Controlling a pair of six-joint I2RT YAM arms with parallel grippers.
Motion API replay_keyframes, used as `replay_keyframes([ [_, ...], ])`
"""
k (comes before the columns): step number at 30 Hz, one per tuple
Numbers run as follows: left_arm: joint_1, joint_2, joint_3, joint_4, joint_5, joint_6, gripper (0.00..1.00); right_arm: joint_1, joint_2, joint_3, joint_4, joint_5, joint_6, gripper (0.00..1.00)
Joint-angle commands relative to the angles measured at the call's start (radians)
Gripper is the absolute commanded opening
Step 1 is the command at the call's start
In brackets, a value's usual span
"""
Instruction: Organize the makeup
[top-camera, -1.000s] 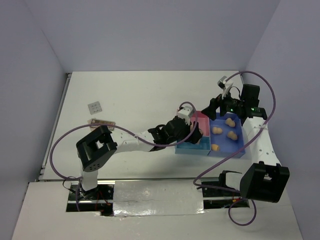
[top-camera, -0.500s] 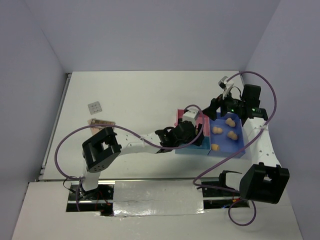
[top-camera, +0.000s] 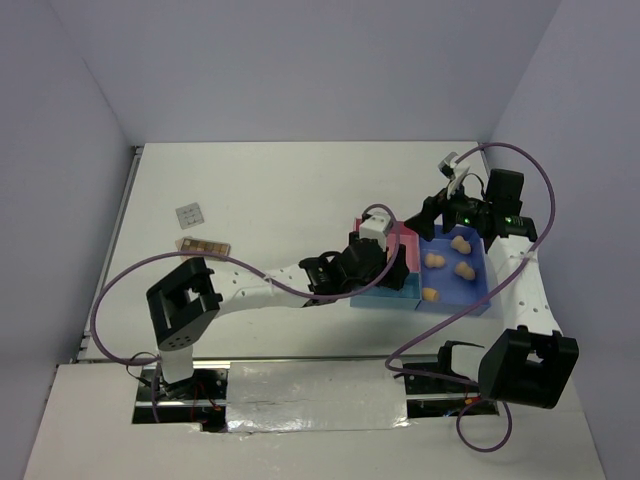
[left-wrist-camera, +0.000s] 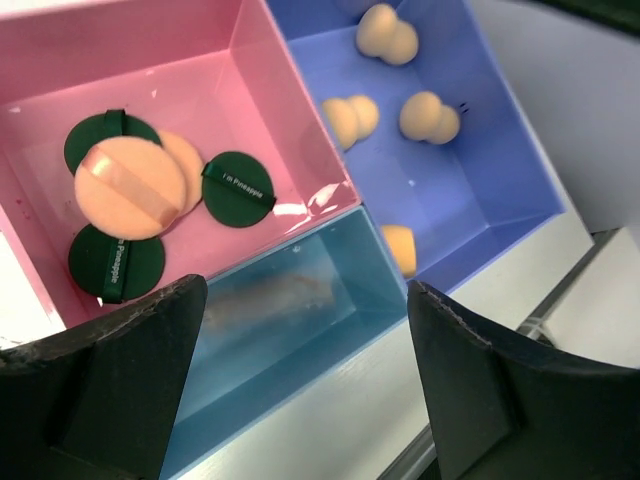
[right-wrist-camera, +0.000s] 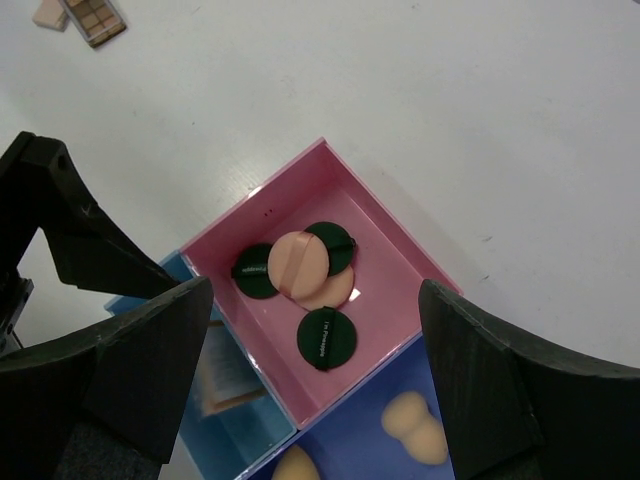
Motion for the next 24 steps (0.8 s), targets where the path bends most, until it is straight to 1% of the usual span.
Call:
replay_keyframes([
  [1, -0.005, -0.035, 0.005, 0.026, -0.009, -0.004, 0.94, -0.008, -0.028, 0.007, -0.002, -0.023, -0.005, 0.91],
  [6, -0.005, -0.027, 0.013, 0.022, 0.000, -0.006, 0.94, -0.010, -0.030, 0.005, 0.000, -0.025, -0.007, 0.91],
  [8, -0.004, -0.047, 0.002, 0.016, -0.021, 0.002, 0.88, -0.010, -0.030, 0.005, -0.002, -0.027, -0.007, 0.91],
  [9, -0.002, -0.082, -0.005, 0.011, -0.037, 0.005, 0.85, -0.010, -0.030, 0.007, -0.003, -0.025, -0.008, 0.91],
  [12, 0.025, -0.188, -0.076, 0.005, -0.074, 0.003, 0.47, -0.011, -0.024, 0.010, -0.012, -0.042, -0.020, 0.91],
  [13, 0.039, -0.219, -0.103, 0.003, -0.072, -0.003, 0.22, -0.011, -0.022, 0.011, -0.023, -0.051, -0.026, 0.91],
  [14, 0.075, -0.248, -0.158, -0.013, -0.066, -0.027, 0.10, -0.010, -0.015, 0.014, -0.031, -0.063, -0.043, 0.91],
  [15, 0.096, -0.309, -0.186, -0.026, -0.058, -0.044, 0.00, -0.010, -0.009, 0.017, -0.041, -0.075, -0.056, 0.91],
  [17, 0.152, -0.377, -0.283, -0.046, -0.055, -0.070, 0.00, -0.008, 0.016, 0.039, -0.095, -0.126, -0.092, 0.89],
  [18, 0.172, -0.447, -0.313, -0.075, -0.064, -0.081, 0.00, -0.007, 0.025, 0.045, -0.135, -0.147, -0.133, 0.87],
  [19, 0.194, -0.484, -0.345, -0.095, -0.069, -0.093, 0.00, -0.002, 0.031, 0.048, -0.147, -0.152, -0.149, 0.85],
  [20, 0.244, -0.554, -0.400, -0.119, -0.071, -0.122, 0.04, 0.007, 0.044, 0.053, -0.158, -0.154, -0.163, 0.83],
  [22, 0.300, -0.624, -0.456, -0.219, -0.084, -0.182, 0.24, 0.019, 0.050, 0.053, -0.178, -0.149, -0.189, 0.76],
  [23, 0.359, -0.657, -0.505, -0.254, -0.089, -0.202, 0.34, 0.026, 0.056, 0.051, -0.183, -0.149, -0.195, 0.74],
  [24, 0.396, -0.717, -0.528, -0.288, -0.089, -0.219, 0.53, 0.044, 0.059, 0.048, -0.186, -0.146, -0.198, 0.72],
])
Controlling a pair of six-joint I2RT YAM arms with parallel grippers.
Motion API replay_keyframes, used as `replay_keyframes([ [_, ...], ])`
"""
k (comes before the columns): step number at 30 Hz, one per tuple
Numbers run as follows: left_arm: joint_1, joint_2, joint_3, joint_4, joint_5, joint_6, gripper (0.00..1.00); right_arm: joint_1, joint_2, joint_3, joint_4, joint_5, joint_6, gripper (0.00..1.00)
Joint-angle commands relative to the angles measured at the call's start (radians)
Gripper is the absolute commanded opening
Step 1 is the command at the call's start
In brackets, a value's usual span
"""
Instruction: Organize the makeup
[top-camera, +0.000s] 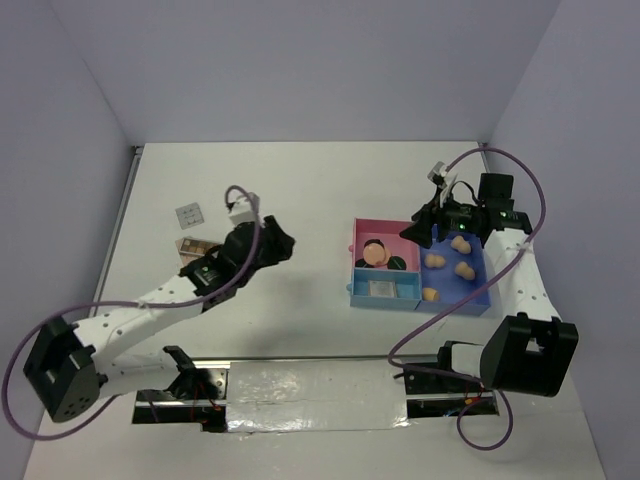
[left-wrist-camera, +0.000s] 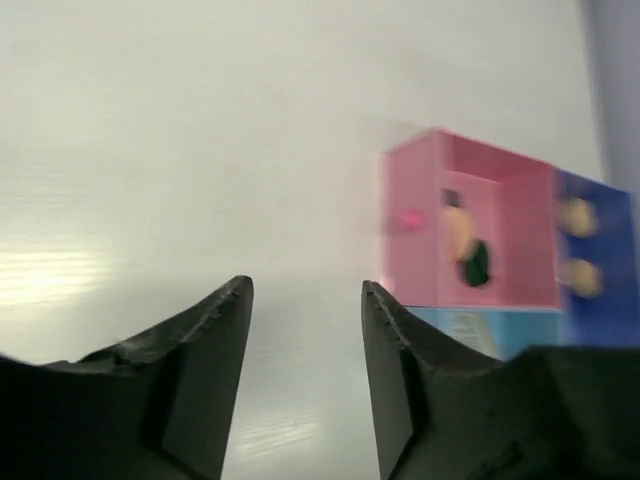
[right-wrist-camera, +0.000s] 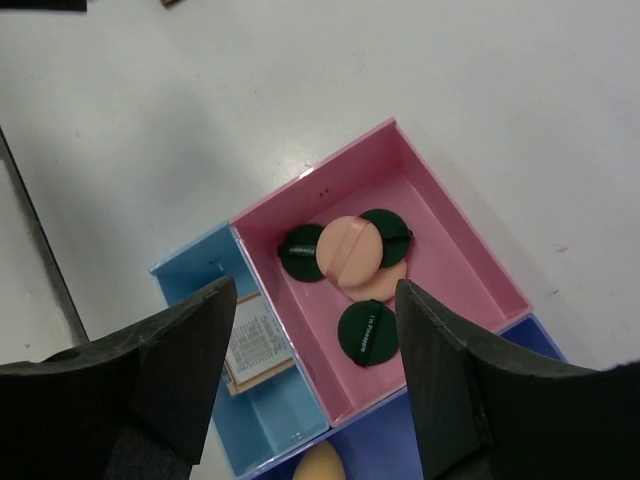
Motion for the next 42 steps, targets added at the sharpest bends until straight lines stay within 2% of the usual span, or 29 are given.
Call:
replay_keyframes([
  [1, 0.110, -0.116, -0.107, -0.207, -0.020, -0.122, 0.62, 0.042, 0.012, 0.036, -0.054, -0.037, -0.061, 0.71],
  [3, 0.250, -0.162, -0.139, -0.302, 0.023, -0.127, 0.77, 0.075, 0.013, 0.026, -0.034, -0.017, -0.041, 0.69],
  [4, 0.296, -0.166, -0.167, -0.324, 0.077, -0.107, 0.79, 0.088, 0.012, 0.016, -0.025, -0.013, -0.033, 0.69],
  [5, 0.390, -0.171, -0.181, -0.338, 0.106, -0.090, 0.81, 0.100, 0.010, 0.013, -0.016, -0.002, -0.027, 0.70],
  [6, 0.434, -0.166, -0.191, -0.359, 0.135, -0.050, 0.92, 0.117, 0.009, 0.009, 0.006, 0.003, -0.009, 0.70],
  [8, 0.533, -0.144, -0.208, -0.374, 0.183, -0.015, 0.99, 0.134, 0.010, 0.004, 0.029, 0.012, 0.005, 0.72],
  [13, 0.644, -0.026, -0.149, -0.411, 0.180, 0.096, 0.99, 0.145, 0.036, 0.012, 0.057, 0.003, 0.047, 0.74],
  [17, 0.681, 0.091, -0.069, -0.416, 0.149, 0.157, 0.99, 0.148, 0.044, 0.012, 0.072, -0.008, 0.067, 0.75],
  [20, 0.709, 0.169, -0.023, -0.390, 0.177, 0.176, 0.98, 0.151, 0.045, 0.006, 0.080, -0.006, 0.065, 0.75],
  [24, 0.713, 0.240, 0.071, -0.394, 0.206, 0.075, 0.99, 0.155, 0.047, 0.001, 0.083, 0.000, 0.057, 0.76],
  [32, 0.730, 0.416, 0.281, -0.591, 0.111, -0.217, 0.99, 0.154, 0.058, -0.014, 0.106, -0.006, 0.067, 0.76],
  [37, 0.750, 0.618, 0.477, -0.852, 0.069, -0.295, 0.99, 0.152, 0.058, -0.008, 0.109, -0.002, 0.061, 0.77],
  [39, 0.753, 0.662, 0.525, -0.894, 0.075, -0.309, 0.99, 0.151, 0.056, -0.011, 0.110, -0.002, 0.061, 0.77],
  [42, 0.755, 0.647, 0.504, -0.862, 0.088, -0.318, 0.99, 0.148, 0.053, -0.019, 0.120, 0.003, 0.064, 0.77],
])
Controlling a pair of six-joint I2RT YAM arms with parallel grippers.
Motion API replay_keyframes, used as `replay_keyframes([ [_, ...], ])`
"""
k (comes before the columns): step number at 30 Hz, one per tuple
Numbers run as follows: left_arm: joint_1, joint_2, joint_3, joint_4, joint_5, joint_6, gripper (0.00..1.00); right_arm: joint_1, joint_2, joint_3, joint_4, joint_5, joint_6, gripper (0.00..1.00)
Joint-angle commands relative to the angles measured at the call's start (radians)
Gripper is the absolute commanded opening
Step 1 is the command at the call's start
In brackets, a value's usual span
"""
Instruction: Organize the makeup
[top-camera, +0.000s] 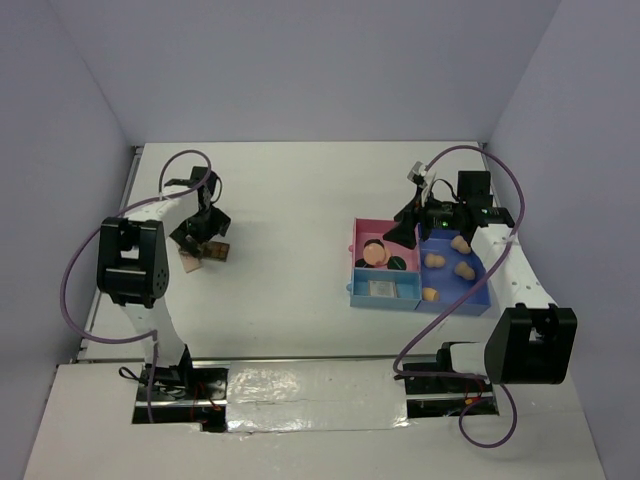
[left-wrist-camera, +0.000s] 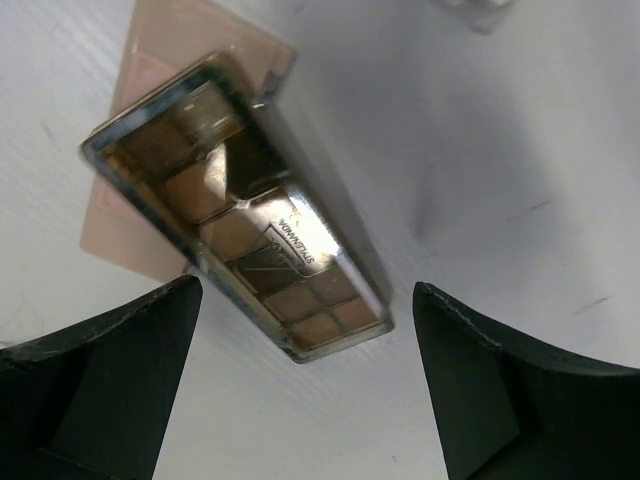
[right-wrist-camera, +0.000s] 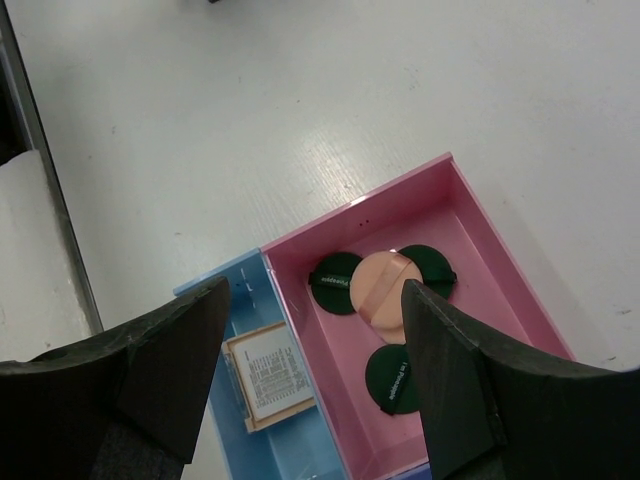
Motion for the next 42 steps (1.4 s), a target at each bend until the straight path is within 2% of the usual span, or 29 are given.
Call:
replay_keyframes([
  [1, 0.007, -0.018, -0.008, -0.095, -0.013, -0.058, 0.99, 0.004, -0.005, -0.012, 0.043, -0.007, 0.002, 0.77],
  [6, 0.024, -0.038, -0.022, -0.095, -0.030, -0.075, 0.99, 0.001, 0.004, -0.014, 0.040, -0.007, 0.001, 0.77],
  [13, 0.093, 0.019, -0.013, -0.049, 0.022, -0.063, 0.98, 0.001, 0.010, 0.006, 0.036, -0.011, 0.001, 0.77],
  [20, 0.111, 0.054, 0.031, -0.035, 0.068, -0.060, 0.90, 0.001, 0.002, -0.005, 0.037, -0.007, 0.001, 0.77],
  [24, 0.119, 0.056, 0.047, -0.029, 0.086, -0.052, 0.80, -0.003, -0.002, -0.011, 0.042, -0.007, 0.002, 0.77],
  [33, 0.129, 0.059, -0.010, 0.024, 0.118, -0.023, 0.71, -0.007, 0.001, -0.008, 0.043, -0.013, 0.002, 0.77],
  [34, 0.134, 0.062, -0.018, 0.041, 0.138, -0.020, 0.63, -0.008, 0.001, -0.008, 0.042, -0.013, -0.002, 0.77],
  [38, 0.136, 0.048, -0.041, 0.078, 0.160, 0.015, 0.44, -0.011, -0.002, -0.009, 0.033, -0.011, -0.010, 0.77],
  [39, 0.136, 0.042, -0.041, 0.086, 0.169, 0.021, 0.34, -0.014, -0.002, -0.009, 0.031, -0.011, -0.012, 0.77],
  [42, 0.136, 0.015, -0.038, 0.100, 0.181, 0.058, 0.15, -0.016, -0.005, -0.009, 0.028, -0.011, -0.013, 0.77],
])
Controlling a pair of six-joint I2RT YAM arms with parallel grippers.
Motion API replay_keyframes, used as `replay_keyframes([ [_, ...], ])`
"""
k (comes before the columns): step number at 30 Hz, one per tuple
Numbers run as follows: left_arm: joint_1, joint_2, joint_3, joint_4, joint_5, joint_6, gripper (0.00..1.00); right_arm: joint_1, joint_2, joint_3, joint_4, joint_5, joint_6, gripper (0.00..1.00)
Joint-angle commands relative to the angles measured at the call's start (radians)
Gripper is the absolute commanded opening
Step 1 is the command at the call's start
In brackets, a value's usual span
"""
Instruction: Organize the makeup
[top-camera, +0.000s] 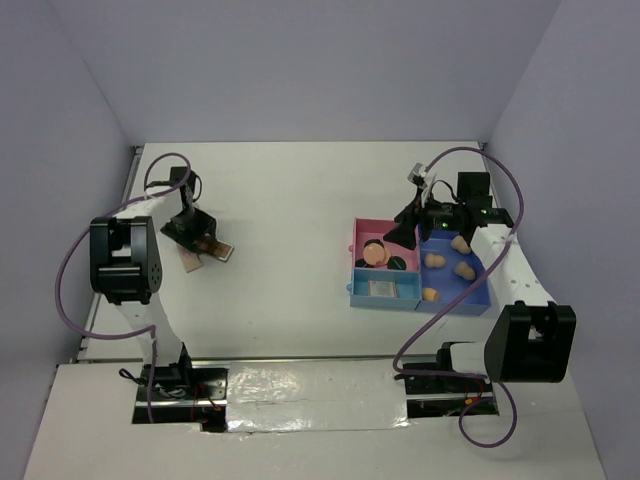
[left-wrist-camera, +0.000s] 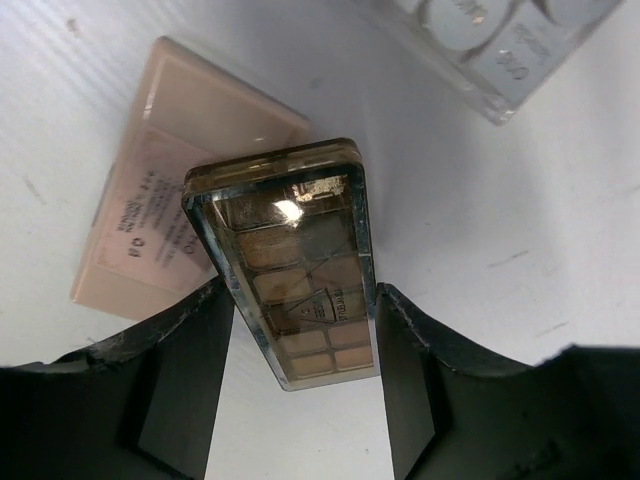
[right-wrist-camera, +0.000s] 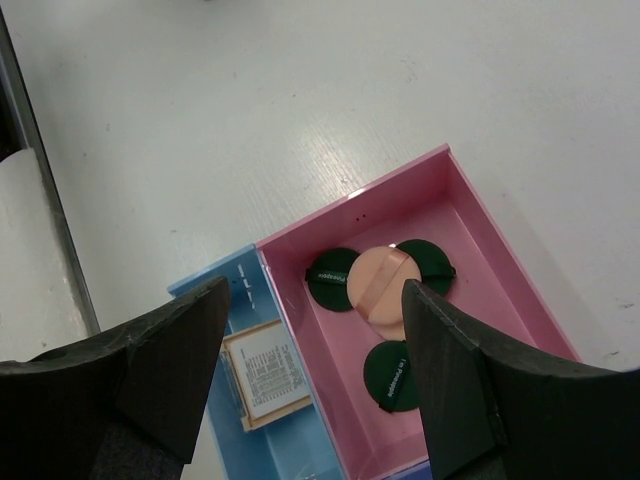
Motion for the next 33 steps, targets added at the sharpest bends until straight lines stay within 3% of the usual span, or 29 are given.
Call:
replay_keyframes([
  [1, 0.006, -0.025, -0.031, 0.066, 0.043, 0.059, 0.05, -0.008, -0.015, 0.004, 0.014, -0.015, -0.014, 0.77],
  [2, 0.007, -0.038, -0.043, 0.087, 0.060, 0.080, 0.01, -0.008, -0.017, 0.004, 0.014, -0.015, -0.010, 0.77],
  [9, -0.056, -0.266, -0.163, 0.212, 0.172, 0.171, 0.00, -0.014, -0.027, 0.010, 0.016, -0.009, -0.010, 0.77],
  [14, -0.233, -0.418, -0.325, 0.385, 0.271, 0.136, 0.00, -0.031, -0.032, 0.033, -0.003, -0.015, -0.015, 0.77],
  [17, -0.402, -0.510, -0.430, 0.595, 0.357, 0.095, 0.00, -0.054, -0.037, 0.051, -0.023, -0.021, -0.021, 0.77],
  [22, -0.545, -0.498, -0.490, 0.906, 0.494, 0.150, 0.00, -0.097, -0.052, 0.079, -0.030, -0.036, -0.007, 0.77],
  [25, -0.617, -0.480, -0.491, 0.991, 0.572, 0.177, 0.00, -0.117, -0.055, 0.088, -0.046, -0.045, -0.006, 0.77],
  [29, -0.712, -0.487, -0.494, 1.104, 0.539, 0.168, 0.00, -0.119, -0.060, 0.085, -0.081, -0.073, -0.023, 0.77],
  [33, -0.758, -0.487, -0.585, 1.304, 0.435, 0.021, 0.00, -0.076, -0.058, 0.076, -0.188, -0.118, -0.084, 0.78],
])
